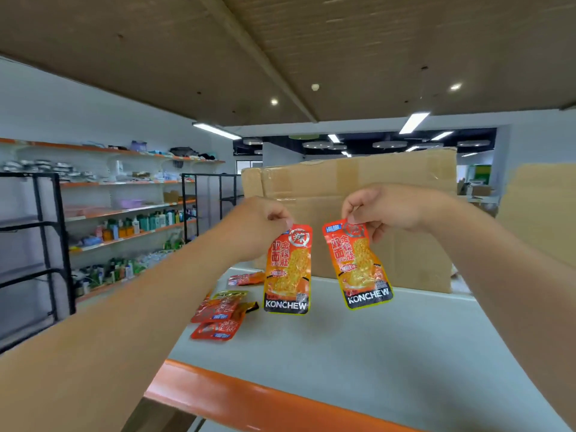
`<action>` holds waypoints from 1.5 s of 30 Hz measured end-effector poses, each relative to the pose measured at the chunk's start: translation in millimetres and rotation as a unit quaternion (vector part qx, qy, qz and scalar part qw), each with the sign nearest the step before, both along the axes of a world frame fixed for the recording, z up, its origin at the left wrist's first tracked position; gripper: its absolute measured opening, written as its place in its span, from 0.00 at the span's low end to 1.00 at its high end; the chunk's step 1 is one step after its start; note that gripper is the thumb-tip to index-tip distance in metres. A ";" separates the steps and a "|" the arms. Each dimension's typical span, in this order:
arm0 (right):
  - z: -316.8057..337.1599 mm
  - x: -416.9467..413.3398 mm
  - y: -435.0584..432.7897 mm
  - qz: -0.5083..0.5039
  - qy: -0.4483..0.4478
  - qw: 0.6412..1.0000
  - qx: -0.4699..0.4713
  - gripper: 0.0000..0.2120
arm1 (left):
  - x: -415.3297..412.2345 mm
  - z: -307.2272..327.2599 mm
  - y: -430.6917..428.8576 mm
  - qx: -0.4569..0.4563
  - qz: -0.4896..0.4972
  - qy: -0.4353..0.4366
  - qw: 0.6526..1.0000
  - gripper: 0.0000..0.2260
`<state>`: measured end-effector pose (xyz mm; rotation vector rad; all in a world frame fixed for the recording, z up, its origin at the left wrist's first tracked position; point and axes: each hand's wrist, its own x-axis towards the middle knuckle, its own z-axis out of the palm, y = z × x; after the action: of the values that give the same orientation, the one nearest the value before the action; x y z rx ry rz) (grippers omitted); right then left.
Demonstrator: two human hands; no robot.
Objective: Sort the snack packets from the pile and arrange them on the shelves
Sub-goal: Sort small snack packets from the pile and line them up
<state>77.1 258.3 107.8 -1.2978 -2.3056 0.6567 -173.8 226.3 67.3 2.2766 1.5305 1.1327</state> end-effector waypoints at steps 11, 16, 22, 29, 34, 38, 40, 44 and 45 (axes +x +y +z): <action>-70.4 42.0 12.6 -0.142 -0.262 0.947 -0.121 0.14 | 86.8 -54.5 28.7 -0.224 0.056 0.375 0.898 0.25; -86.2 17.2 1.1 -0.117 -0.358 0.920 -0.106 0.27 | 101.8 -59.0 14.8 -0.218 0.078 0.415 0.880 0.25; -90.3 12.0 -5.6 -0.120 -0.381 0.916 -0.040 0.22 | 86.2 -63.8 10.6 -0.226 0.065 0.354 0.905 0.24; -85.9 13.0 -15.0 -0.123 -0.387 0.912 -0.050 0.26 | 76.5 -71.5 23.8 -0.206 0.034 0.307 0.929 0.25; -86.9 12.2 -14.6 -0.125 -0.420 0.898 -0.037 0.21 | 76.8 -72.1 20.0 -0.184 0.021 0.298 0.936 0.25; -93.4 16.4 -4.4 -0.127 -0.414 0.900 -0.049 0.24 | 75.0 -73.5 20.4 -0.165 0.008 0.287 0.944 0.25; -93.0 15.8 -0.6 -0.127 -0.409 0.902 -0.057 0.24 | 73.9 -74.0 22.0 -0.160 0.004 0.279 0.947 0.24; -88.7 12.0 -7.7 -0.139 -0.410 0.900 -0.058 0.23 | 76.9 -76.2 22.6 -0.152 -0.004 0.273 0.950 0.22; -88.2 11.5 -9.9 -0.146 -0.402 0.902 -0.066 0.24 | 77.8 -77.2 23.2 -0.151 -0.006 0.270 0.951 0.22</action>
<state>88.5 248.4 19.7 -2.2480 -2.5817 0.1731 -96.0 249.5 -9.9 2.4784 1.7067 0.2332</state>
